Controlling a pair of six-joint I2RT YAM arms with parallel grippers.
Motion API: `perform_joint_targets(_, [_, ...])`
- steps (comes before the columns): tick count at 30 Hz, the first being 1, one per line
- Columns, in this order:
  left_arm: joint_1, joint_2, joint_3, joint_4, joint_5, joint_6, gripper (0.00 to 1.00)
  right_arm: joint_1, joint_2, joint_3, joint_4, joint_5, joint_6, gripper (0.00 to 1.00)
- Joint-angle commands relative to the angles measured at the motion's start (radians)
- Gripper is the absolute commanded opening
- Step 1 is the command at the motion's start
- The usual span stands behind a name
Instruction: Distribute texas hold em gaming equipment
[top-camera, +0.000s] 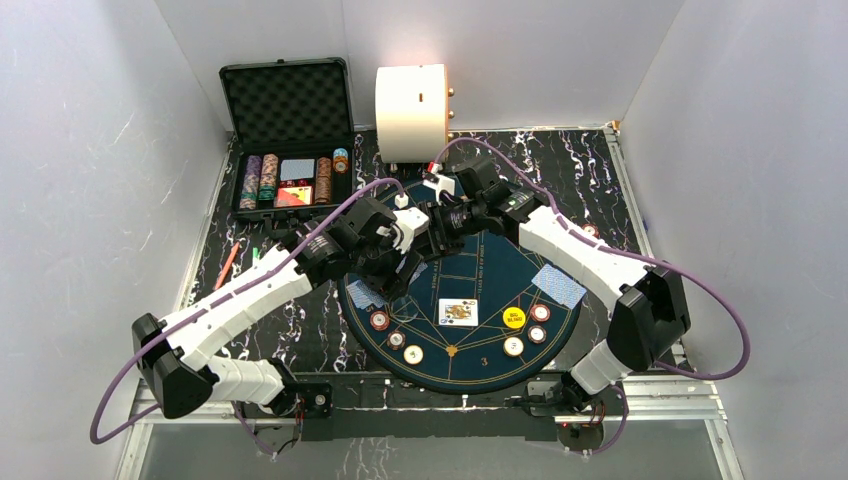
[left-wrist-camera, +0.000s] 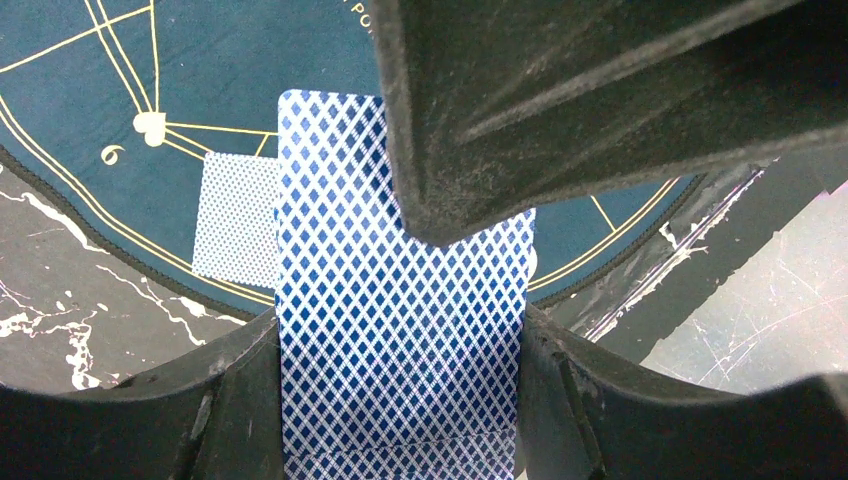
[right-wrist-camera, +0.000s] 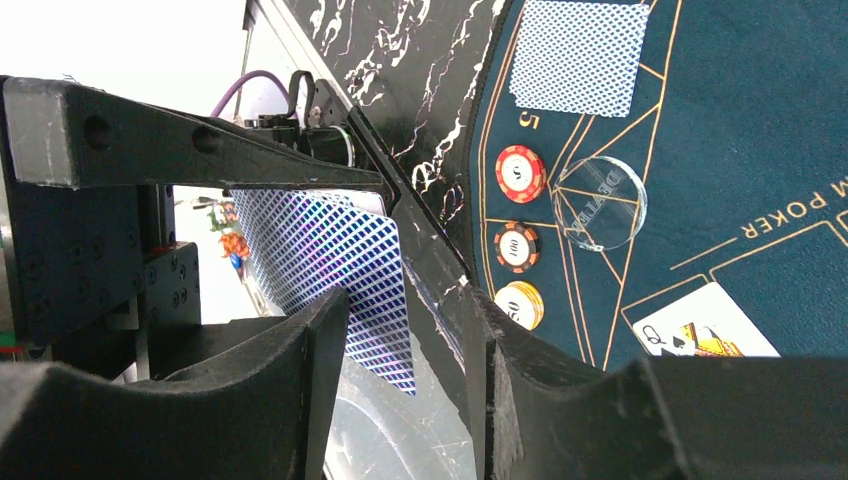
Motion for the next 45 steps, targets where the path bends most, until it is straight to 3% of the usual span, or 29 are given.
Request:
perform_joint_targets(1, [-0.005,-0.05,0.008,0.014,0.009,-0.001,0.0,-0.003,-0.044,0.049,-0.018,0.01,-0.021,0.53])
perform_joint_targets(11, [-0.005,-0.038,0.003,0.018,0.014,-0.006,0.0,-0.002,-0.063,0.061,-0.02,-0.017,-0.013,0.57])
perform_joint_targets(20, [-0.004,-0.04,-0.001,0.018,0.014,-0.005,0.0,-0.001,-0.073,0.1,-0.112,0.048,-0.051,0.56])
perform_joint_targets(31, [-0.005,-0.035,-0.004,0.019,0.016,-0.006,0.0,-0.002,-0.073,0.143,-0.171,0.055,-0.066,0.46])
perform_joint_targets(38, [-0.005,-0.039,0.001,0.018,0.011,-0.006,0.0,-0.005,-0.085,0.106,-0.196,0.085,-0.042,0.53])
perform_joint_targets(45, [-0.004,-0.042,-0.001,0.013,0.008,-0.005,0.0,-0.013,-0.125,0.006,-0.094,-0.028,0.024,0.54])
